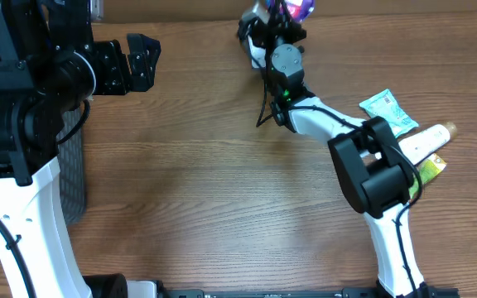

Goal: Scan the item barcode
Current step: 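Hold the snack bag in front of the white scanner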

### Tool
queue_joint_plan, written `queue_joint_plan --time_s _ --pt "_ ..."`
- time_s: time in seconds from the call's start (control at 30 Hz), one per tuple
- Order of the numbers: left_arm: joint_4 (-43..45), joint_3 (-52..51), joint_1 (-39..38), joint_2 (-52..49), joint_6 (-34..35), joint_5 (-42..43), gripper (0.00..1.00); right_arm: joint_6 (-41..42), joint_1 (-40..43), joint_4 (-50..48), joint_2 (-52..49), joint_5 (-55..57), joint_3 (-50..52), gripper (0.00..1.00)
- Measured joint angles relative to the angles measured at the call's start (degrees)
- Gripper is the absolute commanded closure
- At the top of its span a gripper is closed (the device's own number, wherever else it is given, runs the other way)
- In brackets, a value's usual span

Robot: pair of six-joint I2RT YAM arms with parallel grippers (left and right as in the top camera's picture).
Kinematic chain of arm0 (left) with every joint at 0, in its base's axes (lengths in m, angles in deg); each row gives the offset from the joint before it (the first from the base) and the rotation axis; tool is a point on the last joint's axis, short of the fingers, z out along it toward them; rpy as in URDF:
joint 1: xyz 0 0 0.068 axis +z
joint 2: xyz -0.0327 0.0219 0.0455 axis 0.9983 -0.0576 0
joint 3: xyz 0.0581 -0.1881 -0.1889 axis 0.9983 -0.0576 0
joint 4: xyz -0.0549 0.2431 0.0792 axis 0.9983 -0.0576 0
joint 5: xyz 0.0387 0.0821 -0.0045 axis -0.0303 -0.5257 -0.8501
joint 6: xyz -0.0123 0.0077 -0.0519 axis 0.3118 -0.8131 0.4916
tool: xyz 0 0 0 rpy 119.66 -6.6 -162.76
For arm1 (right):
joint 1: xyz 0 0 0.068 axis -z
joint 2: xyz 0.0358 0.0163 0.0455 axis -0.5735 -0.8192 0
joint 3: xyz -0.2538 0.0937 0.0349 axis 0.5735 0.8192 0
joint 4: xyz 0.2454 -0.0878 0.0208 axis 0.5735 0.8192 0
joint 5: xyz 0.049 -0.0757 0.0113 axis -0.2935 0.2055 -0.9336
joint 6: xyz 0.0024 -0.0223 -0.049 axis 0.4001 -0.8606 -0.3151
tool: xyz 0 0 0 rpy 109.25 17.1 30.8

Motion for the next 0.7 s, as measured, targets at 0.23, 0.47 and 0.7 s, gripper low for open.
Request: queue_joint_plan --time_s 0.23,0.47,0.7 --pt "0.0 0.0 0.0 0.0 0.0 0.0 0.00 -4.9 0.1 0.3 -2.7 -2.7 0.0 0.96" --pt "0.0 0.0 0.0 0.0 0.0 0.0 0.00 -6.0 0.3 3.9 -2.7 -4.3 0.0 0.96" --pt "0.0 0.0 0.0 0.0 0.0 0.0 0.00 -6.6 0.6 4.2 -2.7 -5.2 0.0 0.96"
